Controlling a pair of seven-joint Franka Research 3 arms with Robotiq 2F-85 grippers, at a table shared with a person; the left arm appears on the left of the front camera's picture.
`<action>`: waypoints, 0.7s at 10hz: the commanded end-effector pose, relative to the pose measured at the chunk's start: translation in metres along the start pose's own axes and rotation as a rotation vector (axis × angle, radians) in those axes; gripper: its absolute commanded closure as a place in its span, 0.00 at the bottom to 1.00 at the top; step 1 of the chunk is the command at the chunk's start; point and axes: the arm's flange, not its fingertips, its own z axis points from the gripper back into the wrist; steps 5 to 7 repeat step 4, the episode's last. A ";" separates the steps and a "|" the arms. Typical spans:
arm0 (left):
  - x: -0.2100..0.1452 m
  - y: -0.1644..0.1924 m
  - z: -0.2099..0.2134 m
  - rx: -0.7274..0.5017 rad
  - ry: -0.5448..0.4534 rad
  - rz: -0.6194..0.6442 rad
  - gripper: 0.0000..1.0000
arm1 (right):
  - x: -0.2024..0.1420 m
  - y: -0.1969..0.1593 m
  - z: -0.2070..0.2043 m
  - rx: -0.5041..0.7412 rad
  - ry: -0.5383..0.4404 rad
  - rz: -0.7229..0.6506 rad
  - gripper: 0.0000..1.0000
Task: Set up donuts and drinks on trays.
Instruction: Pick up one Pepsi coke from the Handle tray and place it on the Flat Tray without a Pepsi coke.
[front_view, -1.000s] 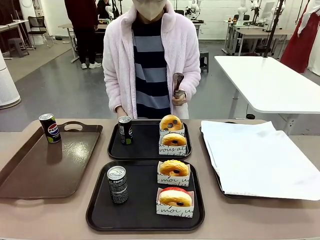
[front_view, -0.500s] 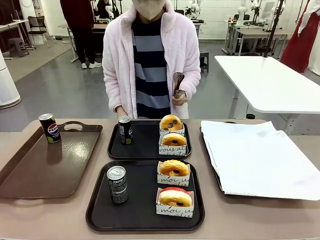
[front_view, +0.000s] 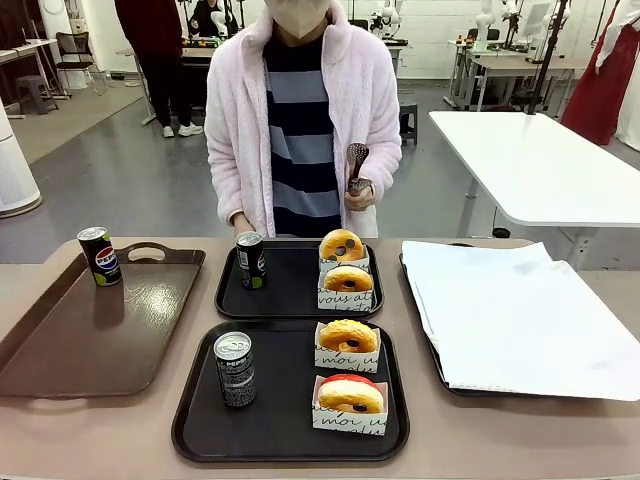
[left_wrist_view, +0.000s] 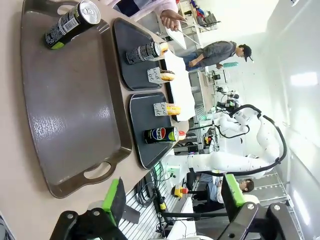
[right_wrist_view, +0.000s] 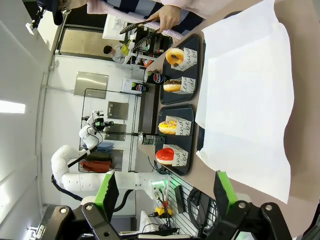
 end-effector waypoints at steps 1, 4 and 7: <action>-0.003 -0.001 0.001 -0.008 -0.005 -0.006 0.00 | 0.000 0.001 0.000 0.005 -0.009 0.011 0.00; -0.003 -0.001 0.001 -0.008 -0.005 -0.006 0.00 | 0.000 0.001 0.000 0.005 -0.009 0.011 0.00; -0.003 -0.001 0.001 -0.008 -0.005 -0.006 0.00 | 0.000 0.001 0.000 0.005 -0.009 0.011 0.00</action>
